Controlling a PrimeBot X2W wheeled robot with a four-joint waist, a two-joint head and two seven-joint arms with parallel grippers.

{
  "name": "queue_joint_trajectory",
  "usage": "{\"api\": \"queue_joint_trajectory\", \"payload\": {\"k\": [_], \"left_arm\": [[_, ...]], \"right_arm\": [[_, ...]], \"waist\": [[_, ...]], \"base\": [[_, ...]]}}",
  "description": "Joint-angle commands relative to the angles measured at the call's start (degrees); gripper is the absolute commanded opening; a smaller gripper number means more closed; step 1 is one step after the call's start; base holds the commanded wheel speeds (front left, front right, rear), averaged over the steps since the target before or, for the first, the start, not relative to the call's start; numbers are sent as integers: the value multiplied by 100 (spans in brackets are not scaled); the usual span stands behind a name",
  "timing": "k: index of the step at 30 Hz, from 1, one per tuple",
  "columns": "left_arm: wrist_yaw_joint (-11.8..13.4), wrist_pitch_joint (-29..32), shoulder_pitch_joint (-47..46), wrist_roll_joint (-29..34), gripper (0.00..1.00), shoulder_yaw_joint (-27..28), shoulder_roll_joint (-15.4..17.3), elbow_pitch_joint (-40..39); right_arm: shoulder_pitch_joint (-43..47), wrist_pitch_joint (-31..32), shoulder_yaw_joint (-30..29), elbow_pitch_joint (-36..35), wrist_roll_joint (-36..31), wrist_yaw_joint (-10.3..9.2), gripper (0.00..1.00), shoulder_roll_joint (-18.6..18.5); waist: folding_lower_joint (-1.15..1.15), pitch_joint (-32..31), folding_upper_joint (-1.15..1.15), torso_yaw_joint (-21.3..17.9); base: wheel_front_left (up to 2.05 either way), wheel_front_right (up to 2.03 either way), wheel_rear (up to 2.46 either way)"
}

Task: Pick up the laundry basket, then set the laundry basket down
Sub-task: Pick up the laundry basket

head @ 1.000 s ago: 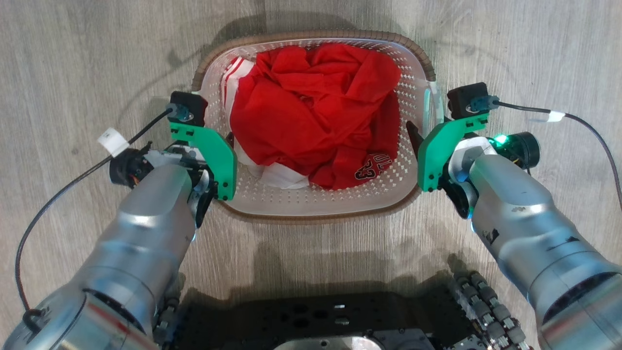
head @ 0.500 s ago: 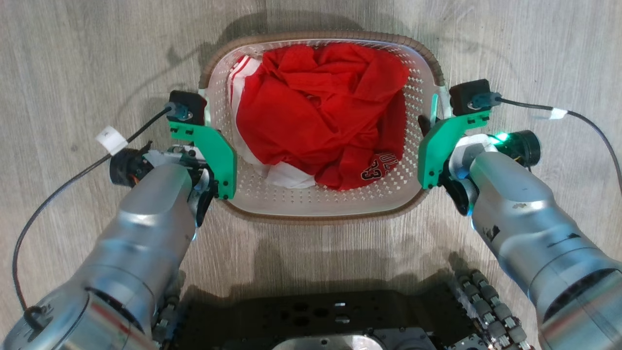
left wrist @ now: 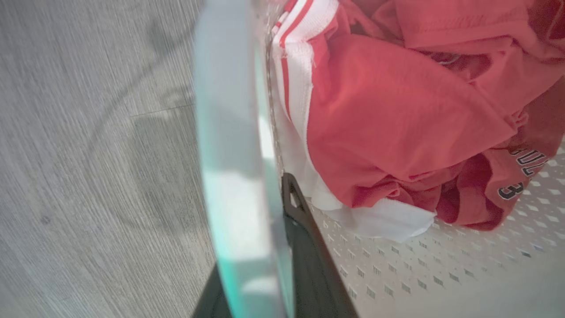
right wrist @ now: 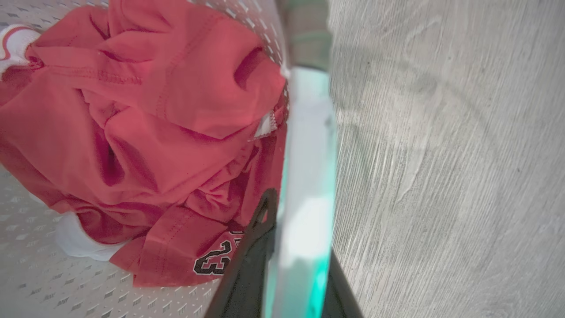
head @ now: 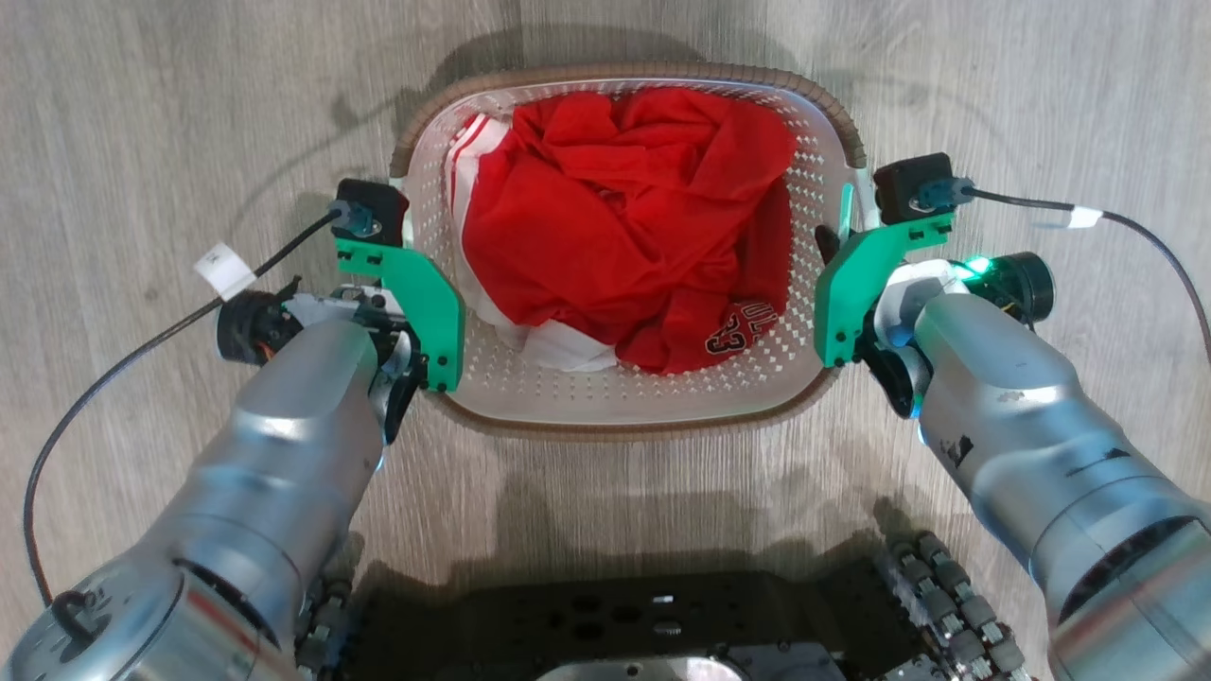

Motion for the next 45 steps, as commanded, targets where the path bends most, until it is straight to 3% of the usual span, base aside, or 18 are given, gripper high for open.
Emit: {"api": "queue_joint_trajectory", "payload": {"k": [1,10,23,37,45], "left_arm": [[-26,53,56,-17,0,-38,115,-27],[-258,402,298,48,0,-428,115,43],[-448,706,827,209,0,-869,119,125],[-593,1932,1481,-148,0,-1023,117,103],[-597,2625,1760,-808,0,-848,116,-292]], "right_arm": [[189,32,168,-27,-18,-6,0,95],[311,723,593,-123,140,-6,0,11],[915,1815,1435,-716,796,-6,0,-386],[1519,2386,2085,-1119,1697,-6,0,-481],[1635,2503,2355,-1219,2025,-6,0,-466]], "waist": [[0,-81,0,5],[0,-838,0,-11],[0,-2664,0,61],[0,-4416,0,215],[0,-5111,0,324]], "base": [[0,0,0],[0,0,0],[0,0,0],[0,0,0],[0,0,0]]}}
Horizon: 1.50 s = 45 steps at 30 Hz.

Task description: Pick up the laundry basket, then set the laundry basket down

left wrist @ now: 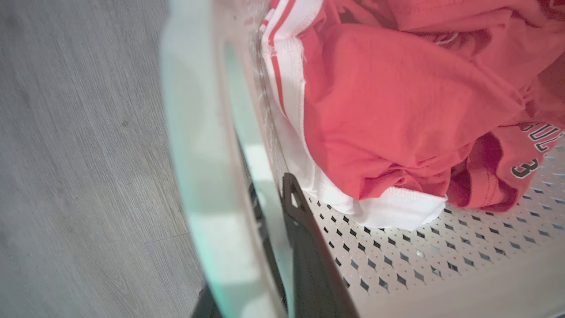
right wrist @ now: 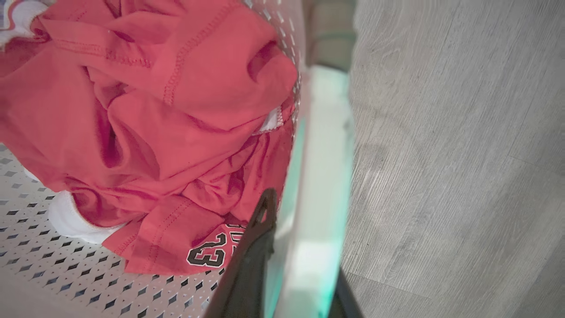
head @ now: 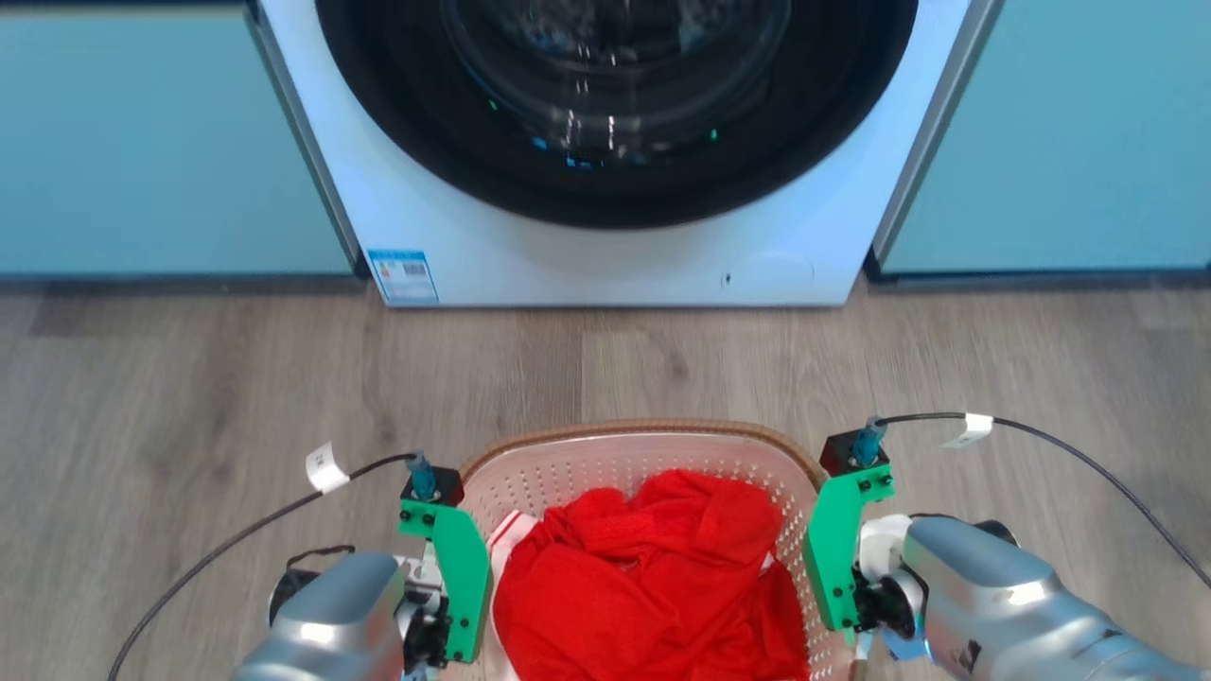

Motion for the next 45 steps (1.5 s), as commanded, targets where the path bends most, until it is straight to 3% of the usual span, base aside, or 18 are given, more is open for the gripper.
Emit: {"api": "queue_joint_trajectory", "payload": {"k": [1,13,45], "left_arm": [[-43,95,-200,36,0,44,99,-141],[-43,320,-128,-228,0,-92,99,-231],[-44,563,-159,-559,0,-466,127,-297]], "right_arm": [[-139,-89,48,-231,-7,43,0,79],[-126,-64,259,-294,241,43,0,87],[-125,-11,409,-268,479,43,0,72]], "waist": [[1,-235,-1,71],[1,-580,-1,129],[1,-589,-1,118]], "base": [[0,0,0],[0,0,0],[0,0,0]]}}
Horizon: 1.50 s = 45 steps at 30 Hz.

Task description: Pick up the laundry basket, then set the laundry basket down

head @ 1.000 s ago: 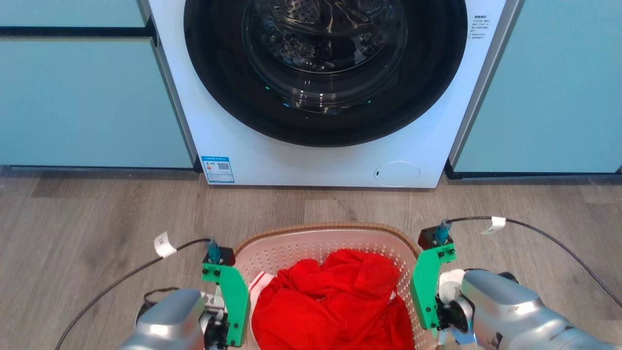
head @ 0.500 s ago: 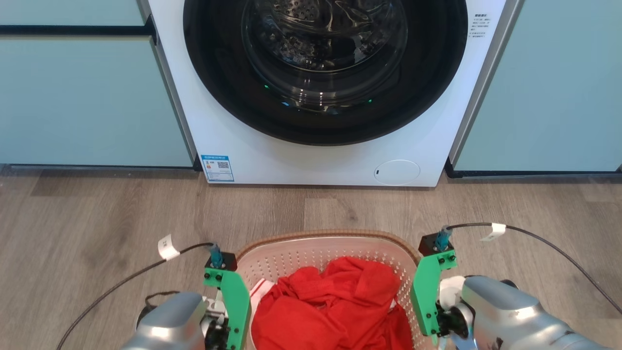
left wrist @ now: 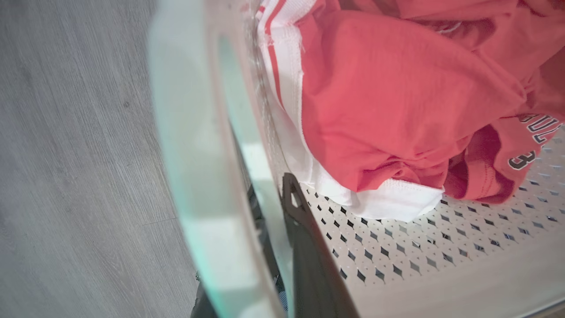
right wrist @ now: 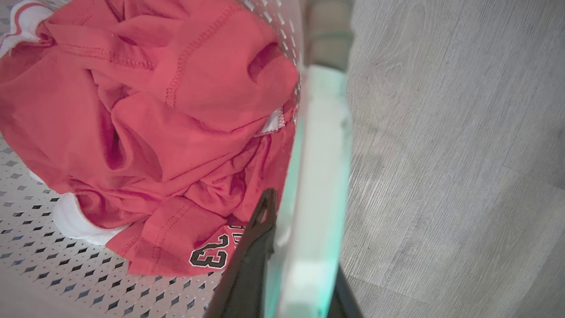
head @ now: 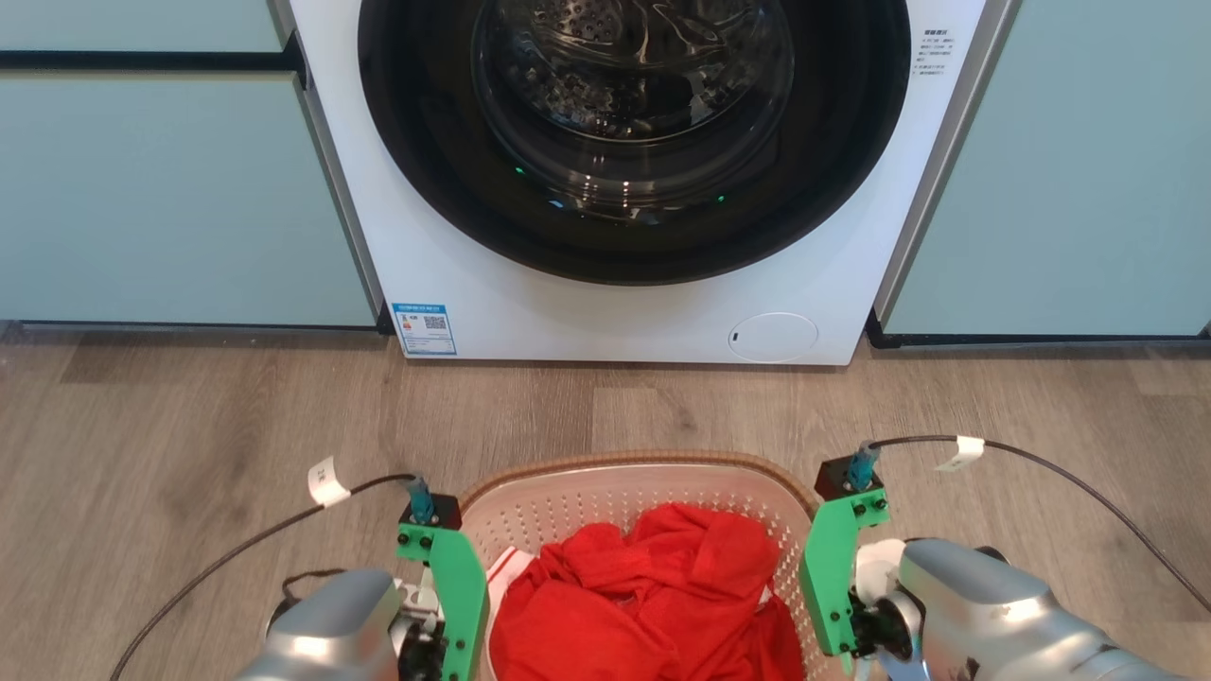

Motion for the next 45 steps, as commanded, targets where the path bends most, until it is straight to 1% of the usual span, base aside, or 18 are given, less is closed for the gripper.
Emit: {"api": "queue_joint_trajectory", "payload": {"k": [1,7,13,21,45], "left_arm": [[-45,61,-269,12,0,-40,5,-160],[-45,207,-349,-8,0,-105,15,-234],[-45,386,-439,-31,0,-165,36,-389],[-45,420,-504,-41,0,-216,84,-458],[-45,370,-506,-127,0,-277,83,-402]], "right_arm": [[-219,-62,-21,-205,12,43,0,78],[-233,5,-16,-194,55,43,0,78],[-252,198,-13,-132,162,43,0,91],[-236,431,-10,-50,249,43,0,146],[-260,368,-7,-57,293,43,0,134]], "waist": [[0,1,0,-4],[0,13,0,-15],[0,29,0,-17],[0,36,0,-79],[0,87,0,-130]], "base": [[0,0,0],[0,0,0],[0,0,0],[0,0,0],[0,0,0]]}}
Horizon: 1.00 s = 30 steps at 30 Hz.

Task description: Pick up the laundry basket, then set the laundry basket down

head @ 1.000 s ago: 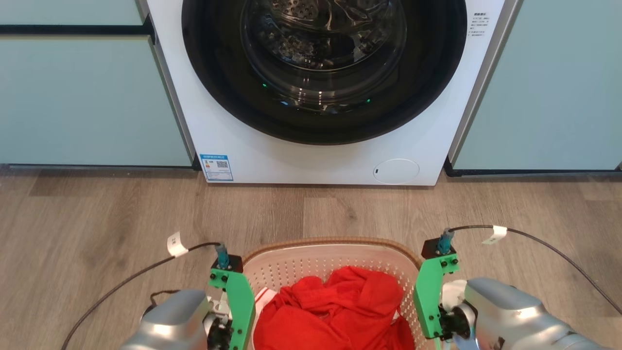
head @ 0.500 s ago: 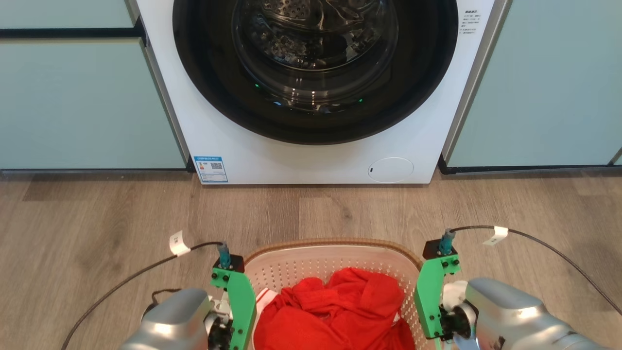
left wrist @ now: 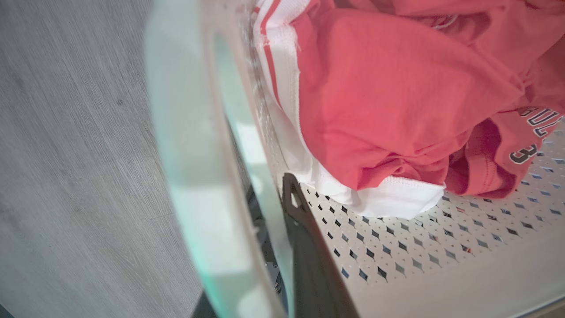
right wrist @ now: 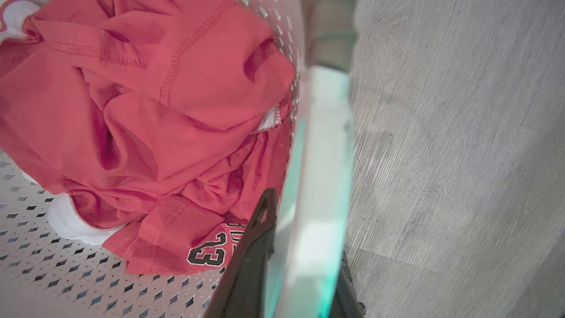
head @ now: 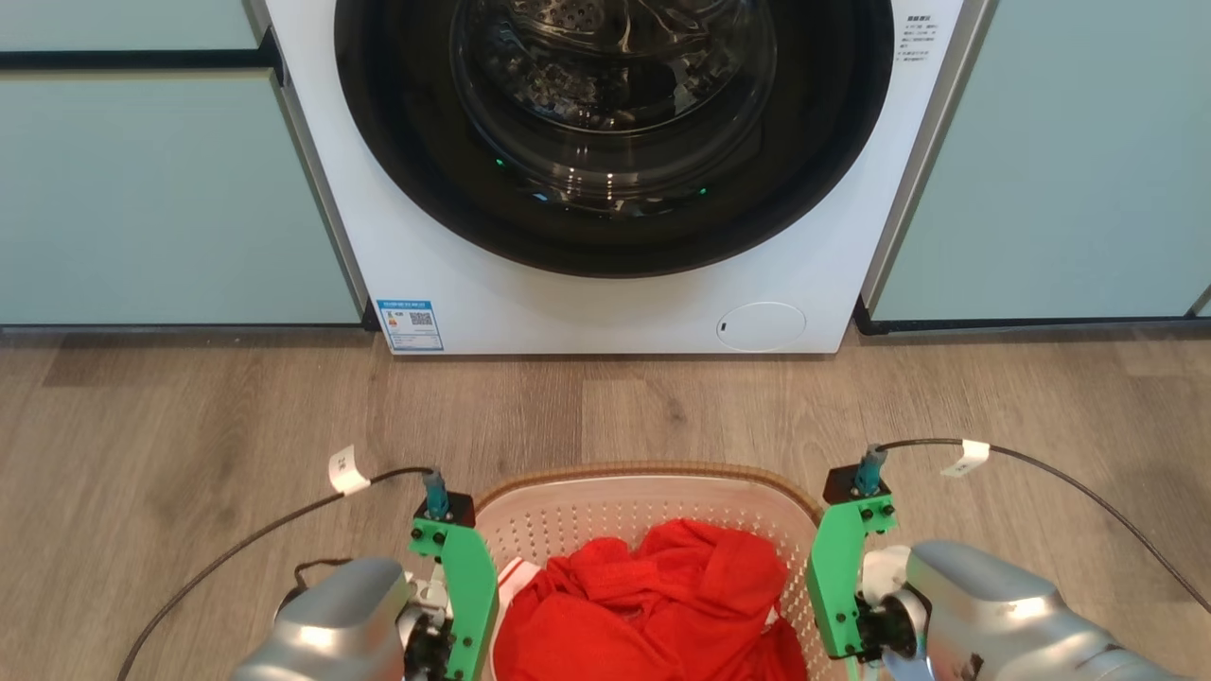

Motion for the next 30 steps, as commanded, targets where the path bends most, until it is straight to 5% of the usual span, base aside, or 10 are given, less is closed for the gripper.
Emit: {"api": "queue_joint_trajectory", "payload": {"k": [1,19,30], "left_arm": [[-54,-57,-385,2,0,32,20,-141],[-54,-395,-439,34,0,18,-31,8],[-9,-1257,-958,261,0,17,-80,275]], "right_arm": [[-257,-76,-23,-181,1,43,0,132],[-344,-401,-22,-279,-191,43,0,15],[-837,-1357,-22,-239,-574,43,0,-150]], "waist": [[0,12,0,-2],[0,467,0,-56],[0,1830,0,-44]], "base": [[0,0,0],[0,0,0],[0,0,0]]}}
